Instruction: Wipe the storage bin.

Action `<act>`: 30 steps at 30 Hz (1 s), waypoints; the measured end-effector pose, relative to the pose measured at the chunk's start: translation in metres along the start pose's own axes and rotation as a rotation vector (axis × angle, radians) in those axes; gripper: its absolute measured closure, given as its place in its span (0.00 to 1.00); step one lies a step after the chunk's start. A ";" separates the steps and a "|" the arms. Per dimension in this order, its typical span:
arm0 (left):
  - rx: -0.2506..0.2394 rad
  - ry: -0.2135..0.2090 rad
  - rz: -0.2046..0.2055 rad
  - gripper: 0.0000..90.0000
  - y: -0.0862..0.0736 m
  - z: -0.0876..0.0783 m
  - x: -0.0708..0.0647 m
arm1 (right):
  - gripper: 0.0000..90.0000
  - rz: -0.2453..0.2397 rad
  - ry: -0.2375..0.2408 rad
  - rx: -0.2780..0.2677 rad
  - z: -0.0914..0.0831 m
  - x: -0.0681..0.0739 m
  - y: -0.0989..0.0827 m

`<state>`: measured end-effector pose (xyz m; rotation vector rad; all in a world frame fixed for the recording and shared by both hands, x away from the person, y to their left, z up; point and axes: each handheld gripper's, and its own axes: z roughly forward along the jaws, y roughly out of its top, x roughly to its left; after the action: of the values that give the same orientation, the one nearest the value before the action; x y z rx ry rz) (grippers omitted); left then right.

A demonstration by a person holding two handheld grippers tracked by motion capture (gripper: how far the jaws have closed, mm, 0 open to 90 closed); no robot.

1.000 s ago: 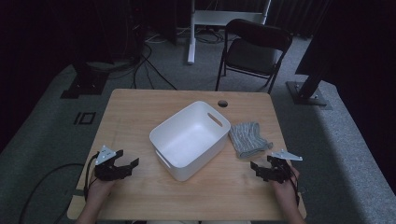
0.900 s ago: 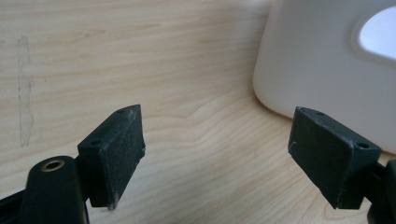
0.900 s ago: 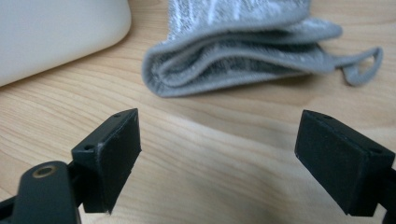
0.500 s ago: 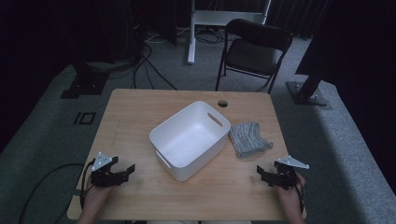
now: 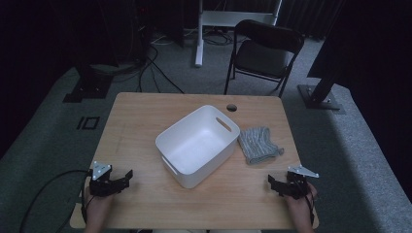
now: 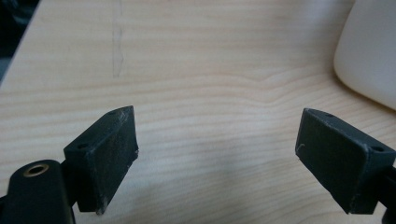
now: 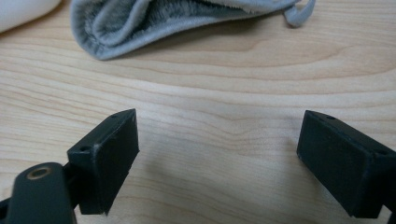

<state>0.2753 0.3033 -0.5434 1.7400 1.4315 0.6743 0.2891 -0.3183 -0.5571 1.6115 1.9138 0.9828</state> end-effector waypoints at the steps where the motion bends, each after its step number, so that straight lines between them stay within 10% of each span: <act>1: 0.008 0.006 -0.004 0.14 -0.001 0.001 0.000 | 0.13 0.005 -0.011 0.000 0.000 0.000 0.000; 8: 0.041 0.058 0.005 0.14 -0.004 0.006 -0.003 | 0.13 0.022 -0.147 0.022 0.002 0.001 0.001; 18: 0.156 0.120 0.002 0.14 -0.003 0.012 -0.005 | 0.13 0.030 -0.166 0.025 0.003 0.001 0.001; 30: 0.156 0.138 -0.009 0.14 -0.003 0.012 -0.005 | 0.13 0.032 -0.170 0.024 0.003 0.001 0.001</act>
<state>0.2823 0.2957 -0.5525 1.8351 1.6231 0.7050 0.2918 -0.3166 -0.5580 1.6870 1.7968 0.8102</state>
